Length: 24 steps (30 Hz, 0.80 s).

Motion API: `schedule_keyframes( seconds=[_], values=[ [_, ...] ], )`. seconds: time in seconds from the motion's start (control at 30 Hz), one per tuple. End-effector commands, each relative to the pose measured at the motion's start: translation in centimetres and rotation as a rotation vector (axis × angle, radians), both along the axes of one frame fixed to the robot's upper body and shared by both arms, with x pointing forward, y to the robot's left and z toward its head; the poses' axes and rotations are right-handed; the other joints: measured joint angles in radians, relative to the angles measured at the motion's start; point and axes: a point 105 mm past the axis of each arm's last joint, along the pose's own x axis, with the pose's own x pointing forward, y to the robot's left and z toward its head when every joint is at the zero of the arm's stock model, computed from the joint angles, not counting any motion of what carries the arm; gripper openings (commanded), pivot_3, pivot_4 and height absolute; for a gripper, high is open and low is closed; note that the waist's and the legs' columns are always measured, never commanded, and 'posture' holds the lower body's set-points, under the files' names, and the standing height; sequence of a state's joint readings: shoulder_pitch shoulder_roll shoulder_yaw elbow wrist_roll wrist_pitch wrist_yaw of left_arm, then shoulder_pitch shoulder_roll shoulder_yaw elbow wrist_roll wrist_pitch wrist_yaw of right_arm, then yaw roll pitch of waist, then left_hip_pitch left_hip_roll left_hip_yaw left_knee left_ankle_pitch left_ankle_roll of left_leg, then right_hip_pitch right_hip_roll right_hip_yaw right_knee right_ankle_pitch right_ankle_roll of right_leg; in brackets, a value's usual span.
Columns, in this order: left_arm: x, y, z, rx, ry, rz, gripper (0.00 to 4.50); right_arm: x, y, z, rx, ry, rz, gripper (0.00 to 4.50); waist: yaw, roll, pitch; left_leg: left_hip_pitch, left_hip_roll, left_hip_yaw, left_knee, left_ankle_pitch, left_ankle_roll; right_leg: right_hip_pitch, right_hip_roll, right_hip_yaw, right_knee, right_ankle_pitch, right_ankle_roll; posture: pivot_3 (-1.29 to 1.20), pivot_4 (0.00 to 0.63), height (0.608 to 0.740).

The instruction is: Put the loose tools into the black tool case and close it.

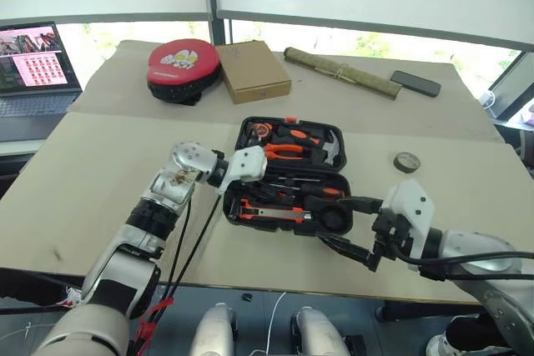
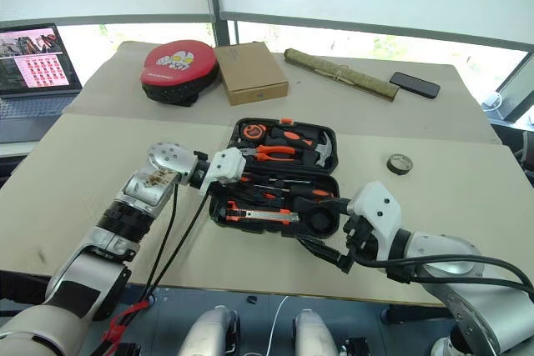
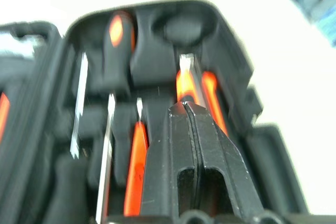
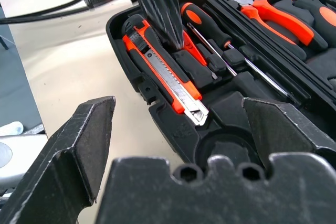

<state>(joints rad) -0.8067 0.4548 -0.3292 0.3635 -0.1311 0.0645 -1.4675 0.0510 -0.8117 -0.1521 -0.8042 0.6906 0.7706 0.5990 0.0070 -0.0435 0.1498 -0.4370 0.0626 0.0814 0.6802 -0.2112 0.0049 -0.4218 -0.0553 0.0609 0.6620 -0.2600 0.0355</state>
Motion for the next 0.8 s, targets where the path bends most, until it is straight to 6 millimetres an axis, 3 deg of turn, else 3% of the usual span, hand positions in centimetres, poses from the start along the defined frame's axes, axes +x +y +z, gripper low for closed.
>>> schedule_keyframes(
  seconds=[0.03,0.23,0.53,0.7,0.8],
  values=[
    [-0.5,0.1,-0.6,0.041,-0.039,-0.018,0.04,-0.1,0.2,1.0,0.001,-0.047,0.008,4.50,-0.002,0.000,0.000,0.000,0.000,0.000,0.000,0.000,0.000,0.000,0.000,0.000,0.000,0.000,0.000,0.00,0.150,0.740],
    [0.2,0.3,-3.5,0.153,-0.087,-0.002,0.04,0.1,0.1,1.2,0.002,-0.050,0.007,4.50,0.004,0.000,0.000,0.000,0.000,0.000,0.000,0.000,0.000,0.001,0.000,0.000,0.000,0.000,0.000,0.00,0.150,0.740],
    [1.5,0.9,-5.0,0.193,-0.060,0.062,0.04,-0.1,0.2,1.2,0.009,-0.049,0.003,4.50,0.006,0.000,0.000,0.006,-0.002,0.000,0.000,0.001,0.002,0.008,-0.001,0.000,-0.001,0.000,0.000,0.00,0.150,0.740],
    [0.6,0.9,-5.5,0.176,-0.017,0.028,0.04,-0.1,0.2,1.1,0.005,-0.045,0.002,4.50,0.004,0.000,-0.001,0.015,-0.001,0.000,-0.001,0.001,0.002,0.017,-0.001,0.000,-0.005,0.000,0.001,0.00,0.150,0.740],
    [0.1,0.1,-3.3,0.056,0.025,0.019,0.04,-0.1,-0.1,1.1,-0.003,-0.045,-0.005,4.50,0.001,0.000,-0.001,0.015,0.000,0.000,-0.001,0.001,0.002,0.017,-0.001,0.000,-0.005,0.000,0.000,0.00,0.150,0.740]
  ],
)
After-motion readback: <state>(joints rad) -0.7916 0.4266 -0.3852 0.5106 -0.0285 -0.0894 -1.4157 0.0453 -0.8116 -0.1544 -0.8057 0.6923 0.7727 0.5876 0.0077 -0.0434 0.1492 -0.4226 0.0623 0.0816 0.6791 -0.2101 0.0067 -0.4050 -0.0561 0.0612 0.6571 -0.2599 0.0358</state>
